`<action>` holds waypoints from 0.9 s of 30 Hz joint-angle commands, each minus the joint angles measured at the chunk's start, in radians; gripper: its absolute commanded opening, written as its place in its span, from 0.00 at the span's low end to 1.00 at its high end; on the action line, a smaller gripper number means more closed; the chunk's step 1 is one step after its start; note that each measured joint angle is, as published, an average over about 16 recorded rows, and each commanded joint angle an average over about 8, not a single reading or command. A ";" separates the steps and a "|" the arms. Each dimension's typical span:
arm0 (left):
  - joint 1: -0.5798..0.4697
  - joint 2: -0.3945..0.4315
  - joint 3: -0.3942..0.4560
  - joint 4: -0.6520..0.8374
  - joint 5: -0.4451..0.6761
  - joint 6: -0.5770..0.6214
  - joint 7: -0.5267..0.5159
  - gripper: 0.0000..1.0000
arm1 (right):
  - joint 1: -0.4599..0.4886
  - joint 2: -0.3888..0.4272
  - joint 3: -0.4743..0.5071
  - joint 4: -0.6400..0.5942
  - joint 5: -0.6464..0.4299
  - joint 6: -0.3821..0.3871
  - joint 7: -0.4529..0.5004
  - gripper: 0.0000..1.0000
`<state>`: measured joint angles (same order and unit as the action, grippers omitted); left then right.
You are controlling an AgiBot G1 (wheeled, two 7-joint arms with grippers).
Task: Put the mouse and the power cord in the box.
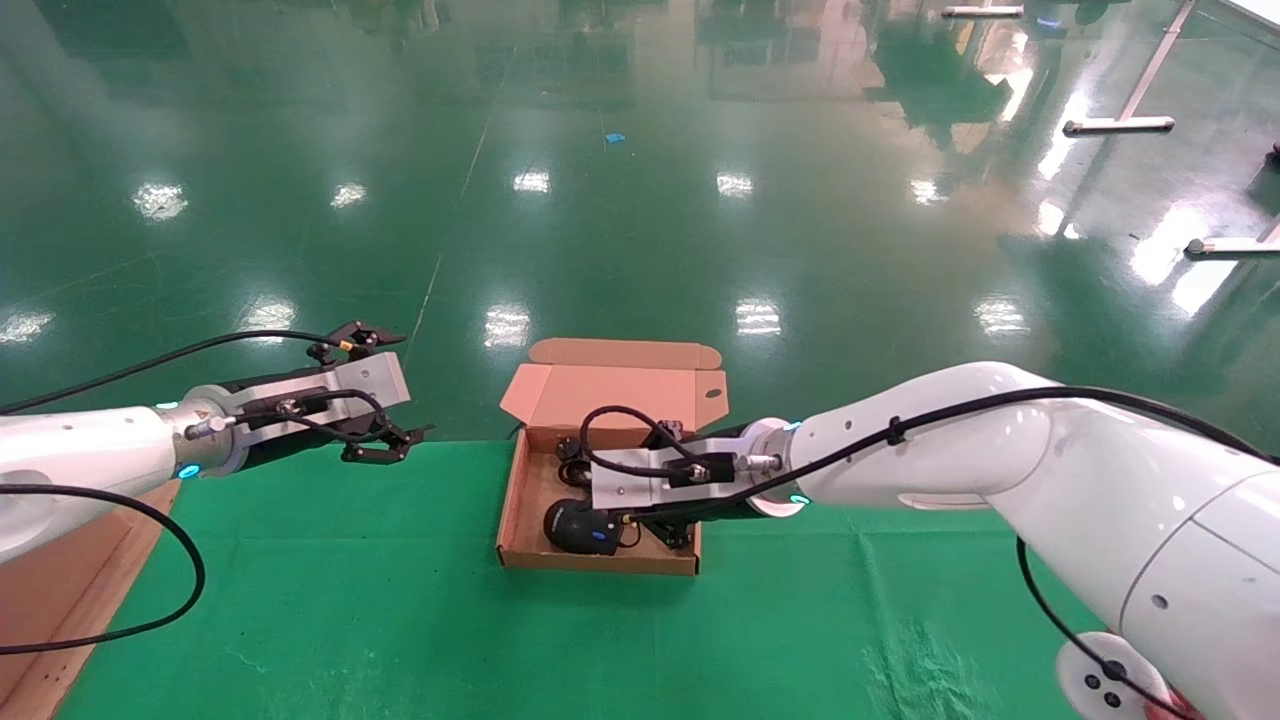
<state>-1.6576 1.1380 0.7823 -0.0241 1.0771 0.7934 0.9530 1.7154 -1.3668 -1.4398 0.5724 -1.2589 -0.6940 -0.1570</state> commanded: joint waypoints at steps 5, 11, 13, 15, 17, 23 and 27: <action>0.000 0.000 0.000 -0.001 0.000 0.000 0.000 1.00 | 0.001 0.000 0.001 0.002 -0.004 -0.002 -0.002 1.00; 0.000 0.000 0.000 -0.001 0.000 0.000 -0.001 1.00 | 0.003 0.000 0.002 0.004 -0.006 -0.004 -0.002 1.00; 0.000 0.000 0.001 -0.002 0.000 0.000 -0.001 1.00 | 0.004 0.000 0.002 0.004 -0.007 -0.005 -0.002 1.00; 0.000 0.000 0.001 -0.002 0.000 0.000 -0.001 1.00 | 0.003 0.001 0.004 0.006 -0.007 -0.006 -0.002 1.00; 0.000 0.000 0.001 -0.002 0.000 0.000 -0.001 1.00 | 0.001 0.004 0.008 0.008 -0.005 -0.010 -0.001 1.00; 0.026 -0.023 -0.021 -0.057 -0.015 0.030 -0.051 1.00 | -0.033 0.045 0.071 0.047 0.023 -0.052 0.018 1.00; 0.063 -0.057 -0.053 -0.138 -0.037 0.075 -0.124 1.00 | -0.075 0.093 0.145 0.092 0.058 -0.104 0.040 1.00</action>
<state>-1.5938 1.0808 0.7282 -0.1635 1.0393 0.8696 0.8276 1.6399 -1.2728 -1.2934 0.6652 -1.2003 -0.7987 -0.1165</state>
